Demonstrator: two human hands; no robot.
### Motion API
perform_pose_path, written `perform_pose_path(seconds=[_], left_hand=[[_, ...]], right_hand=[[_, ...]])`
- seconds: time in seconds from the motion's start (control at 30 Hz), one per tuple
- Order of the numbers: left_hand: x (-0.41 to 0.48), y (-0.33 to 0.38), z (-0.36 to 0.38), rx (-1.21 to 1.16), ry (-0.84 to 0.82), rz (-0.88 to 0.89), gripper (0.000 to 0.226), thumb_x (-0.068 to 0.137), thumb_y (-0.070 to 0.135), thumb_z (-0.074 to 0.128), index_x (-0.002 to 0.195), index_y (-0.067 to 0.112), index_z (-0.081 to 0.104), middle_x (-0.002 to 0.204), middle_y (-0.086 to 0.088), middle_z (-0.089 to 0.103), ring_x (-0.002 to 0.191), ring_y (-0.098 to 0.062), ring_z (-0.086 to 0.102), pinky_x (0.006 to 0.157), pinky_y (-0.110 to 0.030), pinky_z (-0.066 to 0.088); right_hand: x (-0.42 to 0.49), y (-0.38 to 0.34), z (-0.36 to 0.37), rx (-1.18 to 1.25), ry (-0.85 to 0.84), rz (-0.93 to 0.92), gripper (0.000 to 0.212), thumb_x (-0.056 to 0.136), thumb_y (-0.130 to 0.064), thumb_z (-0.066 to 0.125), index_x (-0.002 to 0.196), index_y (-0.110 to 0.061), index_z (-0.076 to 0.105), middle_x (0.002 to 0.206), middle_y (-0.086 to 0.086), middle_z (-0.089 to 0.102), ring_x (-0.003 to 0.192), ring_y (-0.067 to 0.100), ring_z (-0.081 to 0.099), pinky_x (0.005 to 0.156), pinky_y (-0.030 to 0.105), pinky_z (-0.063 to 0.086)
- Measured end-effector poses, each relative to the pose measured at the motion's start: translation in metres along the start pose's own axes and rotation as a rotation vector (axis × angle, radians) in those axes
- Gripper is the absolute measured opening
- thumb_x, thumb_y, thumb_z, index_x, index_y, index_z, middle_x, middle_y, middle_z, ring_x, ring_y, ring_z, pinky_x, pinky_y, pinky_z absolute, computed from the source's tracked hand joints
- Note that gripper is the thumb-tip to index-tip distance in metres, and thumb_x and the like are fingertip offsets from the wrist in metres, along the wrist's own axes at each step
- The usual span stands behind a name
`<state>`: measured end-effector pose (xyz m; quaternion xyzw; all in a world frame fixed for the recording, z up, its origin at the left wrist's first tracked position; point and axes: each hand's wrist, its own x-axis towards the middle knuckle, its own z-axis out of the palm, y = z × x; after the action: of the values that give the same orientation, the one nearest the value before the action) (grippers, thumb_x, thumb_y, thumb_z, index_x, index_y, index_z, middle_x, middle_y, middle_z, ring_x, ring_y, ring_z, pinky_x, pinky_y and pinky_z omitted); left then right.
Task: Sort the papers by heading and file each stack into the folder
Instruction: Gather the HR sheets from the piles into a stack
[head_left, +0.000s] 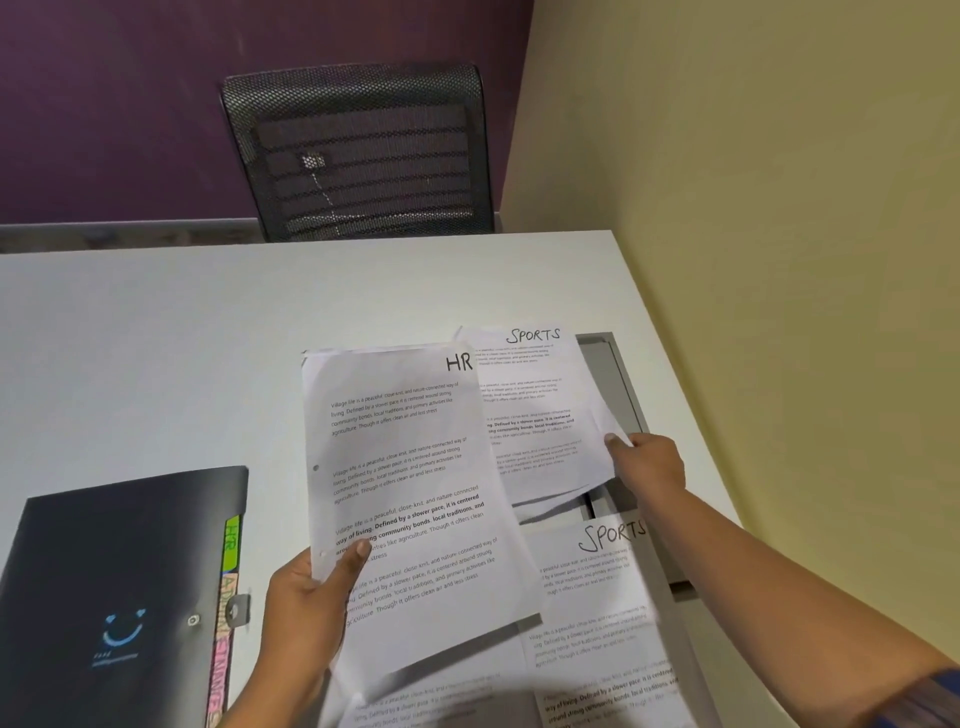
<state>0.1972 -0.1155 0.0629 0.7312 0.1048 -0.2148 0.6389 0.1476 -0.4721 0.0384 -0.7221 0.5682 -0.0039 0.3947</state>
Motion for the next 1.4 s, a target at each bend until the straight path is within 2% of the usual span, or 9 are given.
perform_pose_path(seconds=[0.1,0.27,0.37,0.47,0.73,0.9,1.03,1.17,1.4], left_hand=[[-0.001,-0.001,-0.003,-0.012,0.005,-0.012,0.011,0.090,0.014,0.067,0.091,0.024,0.071,0.074,0.017,0.076,0.078,-0.008,0.071,0.059,-0.019,0.054],[-0.006,0.002,-0.005,-0.010,0.039,-0.016,0.008,0.090,0.014,0.067,0.094,0.020,0.070,0.068,0.016,0.074,0.069,-0.006,0.071,0.050,-0.014,0.051],[-0.011,0.007,-0.004,-0.019,0.039,-0.026,0.010,0.090,0.012,0.066,0.086,0.021,0.069,0.063,0.014,0.074,0.061,-0.010,0.071,0.049,-0.021,0.052],[-0.018,0.012,-0.005,-0.027,0.043,-0.006,0.012,0.090,0.013,0.066,0.083,0.022,0.069,0.061,0.016,0.072,0.069,-0.016,0.069,0.055,-0.026,0.050],[-0.045,0.025,-0.012,-0.047,0.066,-0.023,0.004,0.090,0.014,0.068,0.090,0.013,0.071,0.069,0.005,0.075,0.072,-0.029,0.072,0.058,-0.034,0.056],[-0.074,0.035,-0.010,-0.025,0.007,0.060,0.007,0.092,0.013,0.064,0.092,0.019,0.068,0.077,0.006,0.073,0.065,-0.011,0.069,0.043,-0.016,0.049],[-0.093,0.026,-0.009,-0.054,-0.055,0.023,0.012,0.092,0.015,0.065,0.098,0.025,0.070,0.085,0.009,0.078,0.074,-0.009,0.074,0.054,-0.019,0.055],[-0.116,0.024,-0.008,-0.091,-0.133,-0.001,0.015,0.090,0.008,0.067,0.100,0.017,0.072,0.090,0.002,0.079,0.079,-0.016,0.075,0.057,-0.023,0.057],[-0.146,0.025,-0.008,-0.090,-0.353,0.006,0.035,0.077,0.000,0.079,0.110,0.008,0.071,0.100,-0.009,0.077,0.093,-0.023,0.074,0.068,-0.028,0.058]], right_hand=[[-0.006,-0.004,-0.007,-0.121,0.011,-0.122,0.022,0.089,-0.023,0.063,0.068,-0.015,0.062,0.066,0.005,0.065,0.069,0.033,0.065,0.062,0.030,0.047],[-0.026,-0.019,-0.029,-0.610,0.250,-0.544,0.018,0.091,-0.018,0.055,0.076,-0.017,0.064,0.061,0.002,0.063,0.052,0.026,0.056,0.044,0.024,0.039],[-0.030,-0.031,-0.048,-0.492,0.308,-0.581,0.021,0.094,-0.016,0.054,0.078,-0.014,0.066,0.058,0.002,0.058,0.050,0.025,0.051,0.042,0.024,0.033],[-0.034,-0.037,-0.069,-0.376,0.322,-0.580,0.020,0.093,-0.015,0.053,0.086,-0.012,0.072,0.065,0.007,0.067,0.059,0.029,0.059,0.052,0.033,0.050],[-0.077,-0.034,-0.145,0.152,0.434,-0.499,0.017,0.092,-0.015,0.060,0.099,-0.009,0.075,0.080,0.004,0.068,0.077,0.023,0.061,0.070,0.029,0.042],[-0.142,0.008,-0.153,0.618,0.065,-0.292,0.012,0.093,-0.008,0.062,0.100,-0.005,0.071,0.089,0.013,0.072,0.076,0.026,0.063,0.075,0.034,0.051],[-0.196,0.061,-0.124,0.629,-0.092,-0.202,0.008,0.090,-0.008,0.066,0.092,-0.005,0.074,0.080,0.016,0.076,0.072,0.025,0.066,0.071,0.038,0.051],[-0.232,0.089,-0.100,0.493,-0.240,-0.205,0.010,0.084,0.007,0.068,0.092,0.003,0.072,0.071,0.015,0.074,0.053,0.010,0.066,0.054,0.014,0.052],[-0.239,0.078,-0.087,0.366,-0.484,-0.253,0.017,0.091,-0.021,0.067,0.106,-0.025,0.072,0.097,-0.016,0.077,0.085,-0.007,0.070,0.066,0.008,0.049]])
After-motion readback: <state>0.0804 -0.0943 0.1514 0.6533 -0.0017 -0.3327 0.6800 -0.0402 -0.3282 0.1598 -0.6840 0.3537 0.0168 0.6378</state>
